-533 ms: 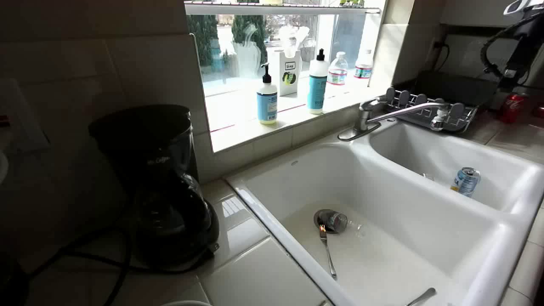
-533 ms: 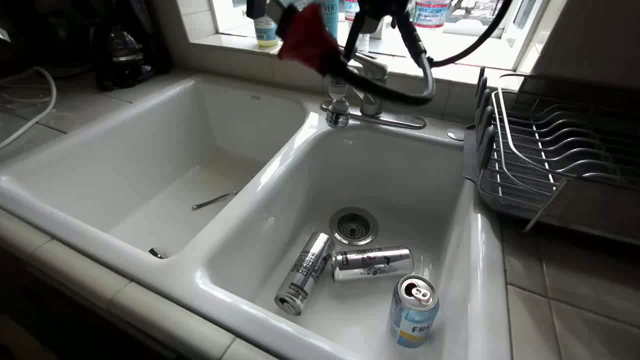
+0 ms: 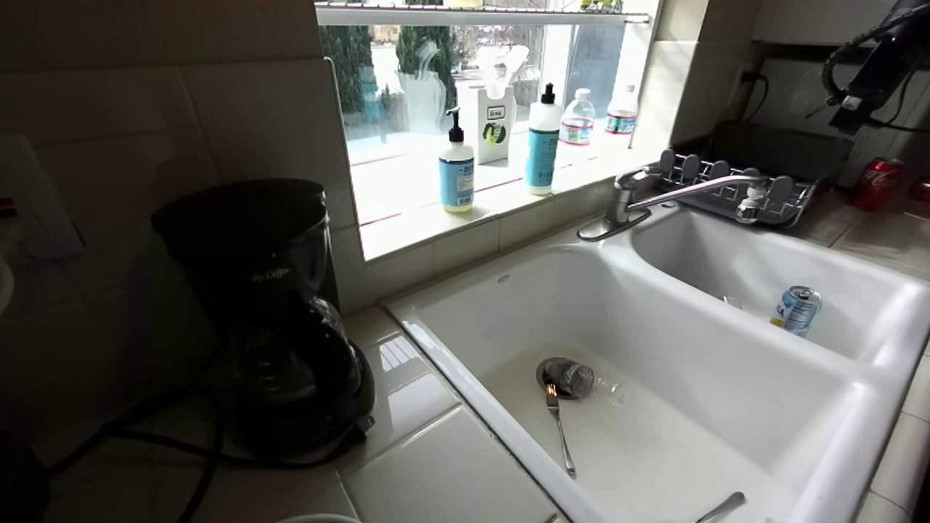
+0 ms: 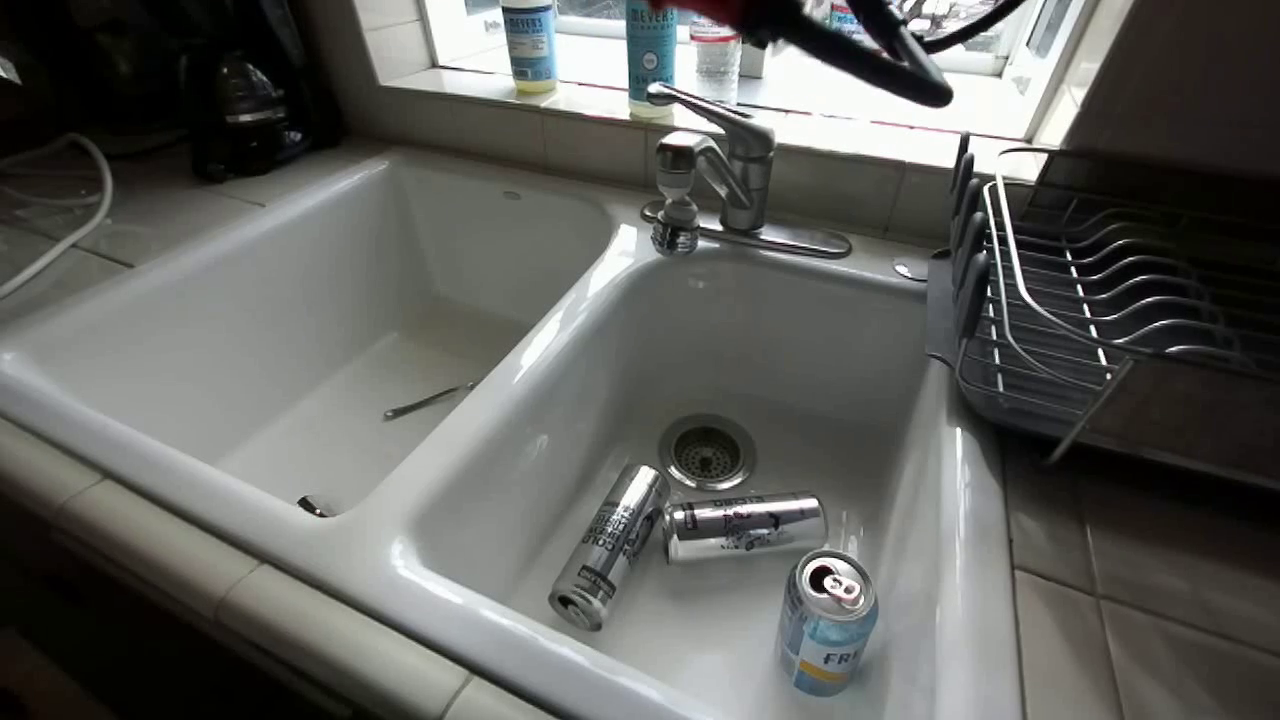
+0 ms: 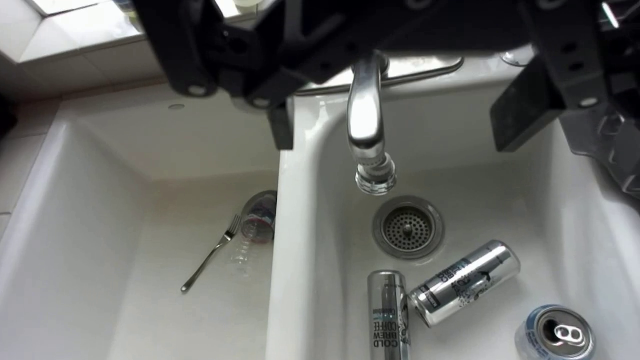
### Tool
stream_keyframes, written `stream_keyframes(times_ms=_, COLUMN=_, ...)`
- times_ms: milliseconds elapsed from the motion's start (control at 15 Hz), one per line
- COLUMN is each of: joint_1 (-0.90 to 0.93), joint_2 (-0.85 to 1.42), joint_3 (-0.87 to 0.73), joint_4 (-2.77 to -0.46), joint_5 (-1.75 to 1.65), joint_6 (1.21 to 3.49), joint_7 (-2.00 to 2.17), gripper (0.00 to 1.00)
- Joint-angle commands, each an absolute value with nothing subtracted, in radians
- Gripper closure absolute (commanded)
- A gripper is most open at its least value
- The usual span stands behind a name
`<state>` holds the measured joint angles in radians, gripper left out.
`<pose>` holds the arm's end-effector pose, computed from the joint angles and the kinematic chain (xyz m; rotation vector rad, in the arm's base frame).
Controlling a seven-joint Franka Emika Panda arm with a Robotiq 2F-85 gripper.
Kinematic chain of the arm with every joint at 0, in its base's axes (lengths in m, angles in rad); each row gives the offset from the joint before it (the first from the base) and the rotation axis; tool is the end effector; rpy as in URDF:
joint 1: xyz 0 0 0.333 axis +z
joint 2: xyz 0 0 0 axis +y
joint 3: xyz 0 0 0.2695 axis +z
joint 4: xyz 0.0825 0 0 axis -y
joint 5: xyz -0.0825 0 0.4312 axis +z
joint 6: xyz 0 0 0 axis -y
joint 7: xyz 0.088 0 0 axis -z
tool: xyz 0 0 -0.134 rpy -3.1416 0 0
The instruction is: Put one water bottle from the windowsill on the dishrack.
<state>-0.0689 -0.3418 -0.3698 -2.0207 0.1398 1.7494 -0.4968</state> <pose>0.4785 -0.2193 0.5131 -2.9199 -0.0776 -0.2313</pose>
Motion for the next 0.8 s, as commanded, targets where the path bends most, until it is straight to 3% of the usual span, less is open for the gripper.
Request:
stream_keyframes(times_ms=0, joint_1=-0.093, joint_2=-0.305, joint_3=-0.350, joint_4=-1.939, joint_5=0.167, joint_6=1.841, joint_7=-0.494, gripper=0.00)
stream_keyframes(times_ms=400, joint_1=-0.082, joint_2=-0.162, joint_3=-0.346, joint_4=-1.737, joint_5=0.184, joint_6=2.048, joint_7=-0.533, gripper=0.00)
stream_keyframes(times_ms=733, joint_1=-0.105, joint_2=0.007, joint_3=-0.343, joint_4=-1.598, joint_5=0.436, joint_6=2.098, joint_7=-0.602, gripper=0.00)
